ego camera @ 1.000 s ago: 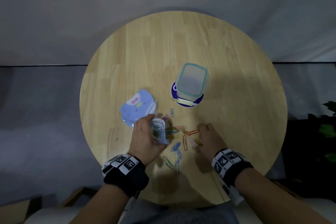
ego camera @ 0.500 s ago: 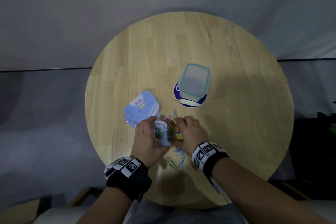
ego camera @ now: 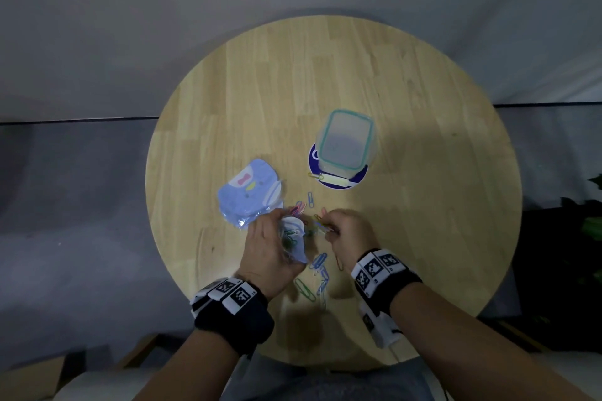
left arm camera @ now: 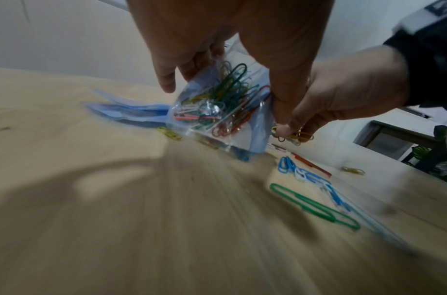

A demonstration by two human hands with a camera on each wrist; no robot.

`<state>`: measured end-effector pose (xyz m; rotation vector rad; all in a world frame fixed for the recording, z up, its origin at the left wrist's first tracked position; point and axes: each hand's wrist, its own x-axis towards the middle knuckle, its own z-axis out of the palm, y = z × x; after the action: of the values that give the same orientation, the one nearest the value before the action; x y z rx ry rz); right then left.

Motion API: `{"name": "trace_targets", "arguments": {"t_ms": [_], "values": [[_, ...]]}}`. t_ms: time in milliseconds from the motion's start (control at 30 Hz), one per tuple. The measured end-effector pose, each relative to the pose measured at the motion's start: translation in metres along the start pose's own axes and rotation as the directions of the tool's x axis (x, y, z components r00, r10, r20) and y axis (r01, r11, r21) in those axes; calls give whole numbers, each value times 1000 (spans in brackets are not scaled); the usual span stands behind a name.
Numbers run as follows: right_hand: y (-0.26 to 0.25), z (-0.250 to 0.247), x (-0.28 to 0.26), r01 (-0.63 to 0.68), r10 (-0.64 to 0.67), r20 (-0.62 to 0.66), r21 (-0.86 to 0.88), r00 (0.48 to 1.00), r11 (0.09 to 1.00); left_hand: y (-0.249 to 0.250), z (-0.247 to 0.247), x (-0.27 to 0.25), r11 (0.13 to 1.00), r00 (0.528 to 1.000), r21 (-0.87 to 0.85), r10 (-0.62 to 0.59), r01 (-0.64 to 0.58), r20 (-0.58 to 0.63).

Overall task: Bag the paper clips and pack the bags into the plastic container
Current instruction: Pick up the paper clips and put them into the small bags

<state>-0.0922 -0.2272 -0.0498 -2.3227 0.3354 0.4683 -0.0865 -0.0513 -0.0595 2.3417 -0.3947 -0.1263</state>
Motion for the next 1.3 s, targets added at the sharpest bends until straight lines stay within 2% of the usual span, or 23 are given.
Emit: {"name": "trace_targets", "arguments": {"t_ms": [133, 267, 400, 500, 767, 967, 1067, 1167, 1233, 1300], "values": [[5, -19, -2, -130, 138, -48, 138, 989, 982, 5, 7, 6, 1000, 999, -14, 20, -20, 26], [-7, -46, -8, -220, 231, 8, 328, 973, 919, 10, 17, 11, 1000, 995, 24, -1, -2, 96], [-33, -68, -10, -162, 189, -17, 445, 982, 881, 18, 22, 13, 996, 989, 53, 57, -65, 133], [-43, -76, -6, -99, 148, -92, 405, 985, 909, 24, 24, 17, 993, 991, 94, 59, -70, 123], [-45, -66, -6, -15, 38, -234, 101, 972, 995, 33, 24, 24, 995, 995, 85, 51, -58, 81], [-49, -56, -13, -29, 34, -137, 41, 990, 999, 45, 28, 28, 990, 995, 108, 92, -95, 38], [-52, -60, -14, -54, 53, 26, 44, 998, 998, 49, 29, 29, 988, 994, 114, 101, -105, 40], [-56, -66, -17, -39, 20, 173, 109, 985, 993, 49, 29, 28, 990, 994, 92, 106, -107, 18], [-58, -71, -23, -17, 1, 133, 120, 991, 993, 49, 26, 28, 993, 994, 66, 103, -101, -31], [-59, -76, -32, 34, -32, -19, 125, 999, 992, 50, 22, 29, 997, 995, 38, 76, -73, -61]]}}
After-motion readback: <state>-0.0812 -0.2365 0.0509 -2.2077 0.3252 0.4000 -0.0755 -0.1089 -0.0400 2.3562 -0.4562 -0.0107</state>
